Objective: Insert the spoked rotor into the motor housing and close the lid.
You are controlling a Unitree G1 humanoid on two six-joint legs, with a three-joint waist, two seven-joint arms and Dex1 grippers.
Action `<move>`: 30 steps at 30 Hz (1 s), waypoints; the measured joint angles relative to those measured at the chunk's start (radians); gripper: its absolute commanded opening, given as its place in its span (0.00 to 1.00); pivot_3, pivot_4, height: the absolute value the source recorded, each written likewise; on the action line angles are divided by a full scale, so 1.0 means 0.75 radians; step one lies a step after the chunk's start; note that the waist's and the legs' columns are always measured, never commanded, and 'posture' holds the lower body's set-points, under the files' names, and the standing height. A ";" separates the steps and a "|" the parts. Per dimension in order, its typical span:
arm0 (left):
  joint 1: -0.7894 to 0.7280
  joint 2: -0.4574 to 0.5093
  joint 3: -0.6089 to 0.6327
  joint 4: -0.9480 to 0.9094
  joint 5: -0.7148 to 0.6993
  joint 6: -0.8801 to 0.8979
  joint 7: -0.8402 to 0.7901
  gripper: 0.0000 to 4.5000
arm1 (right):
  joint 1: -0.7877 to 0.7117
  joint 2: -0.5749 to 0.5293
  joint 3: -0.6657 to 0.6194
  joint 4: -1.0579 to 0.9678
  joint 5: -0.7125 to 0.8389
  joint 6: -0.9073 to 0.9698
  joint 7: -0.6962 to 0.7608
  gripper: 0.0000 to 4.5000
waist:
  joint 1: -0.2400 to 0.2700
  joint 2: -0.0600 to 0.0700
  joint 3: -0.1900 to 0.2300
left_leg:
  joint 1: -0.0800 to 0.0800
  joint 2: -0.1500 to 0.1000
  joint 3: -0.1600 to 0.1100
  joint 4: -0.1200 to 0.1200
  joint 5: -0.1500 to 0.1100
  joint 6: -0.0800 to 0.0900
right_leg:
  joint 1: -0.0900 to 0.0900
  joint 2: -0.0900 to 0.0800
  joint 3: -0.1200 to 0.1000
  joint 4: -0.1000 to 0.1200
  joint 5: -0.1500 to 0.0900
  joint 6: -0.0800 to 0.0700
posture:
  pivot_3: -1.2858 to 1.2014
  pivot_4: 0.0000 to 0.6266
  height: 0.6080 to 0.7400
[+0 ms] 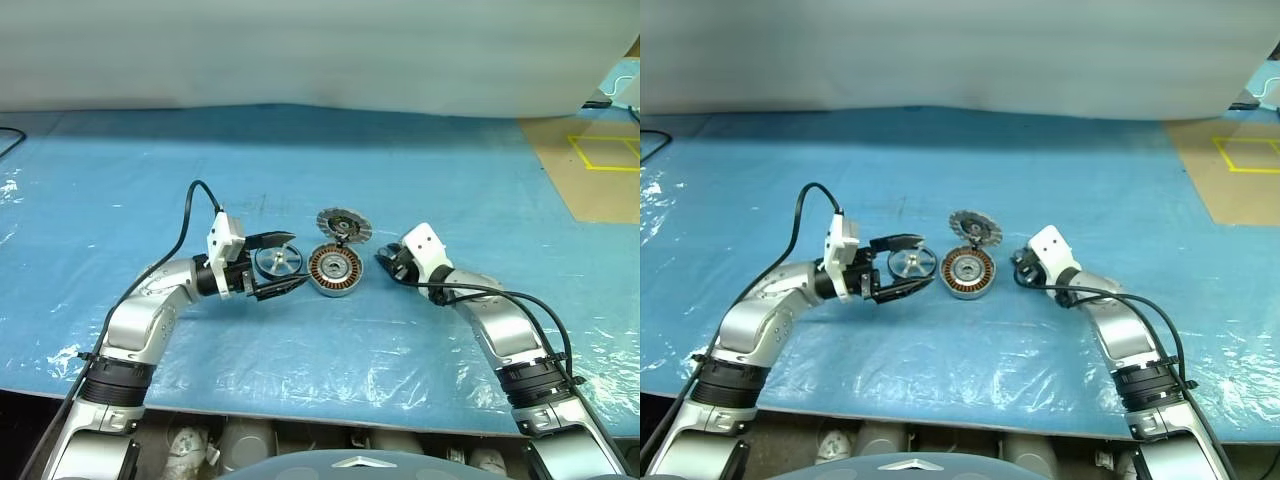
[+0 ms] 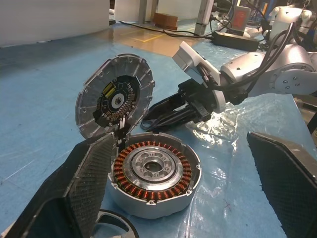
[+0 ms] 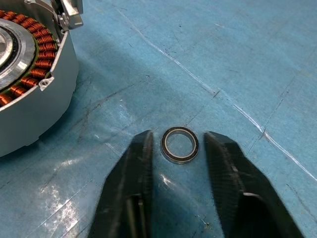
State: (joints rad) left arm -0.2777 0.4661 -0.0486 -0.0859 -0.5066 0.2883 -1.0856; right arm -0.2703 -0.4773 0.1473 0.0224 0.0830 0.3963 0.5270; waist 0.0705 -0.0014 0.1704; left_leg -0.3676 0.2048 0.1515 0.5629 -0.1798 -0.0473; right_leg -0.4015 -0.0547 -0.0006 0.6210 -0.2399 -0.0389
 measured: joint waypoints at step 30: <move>0.101 0.149 -0.038 0.005 0.075 -0.100 -0.171 1.00 | -0.045 -0.212 0.041 -0.548 0.397 0.466 0.374 0.12 | -0.003 0.001 0.001 | -0.003 0.001 0.000 -0.004 0.000 0.000 | -0.004 0.000 0.001 -0.004 0.000 0.000 | 0.52 0.24 1.00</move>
State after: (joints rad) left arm -0.2020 0.5780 -0.0770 -0.0824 -0.4503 0.2134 -1.2142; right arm -0.3041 -0.6366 0.1779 -0.3885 0.3808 0.7457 0.8077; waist 0.0686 -0.0008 0.1709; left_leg -0.3698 0.2054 0.1515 0.5600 -0.1798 -0.0473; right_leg -0.4046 -0.0547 -0.0002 0.6180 -0.2401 -0.0387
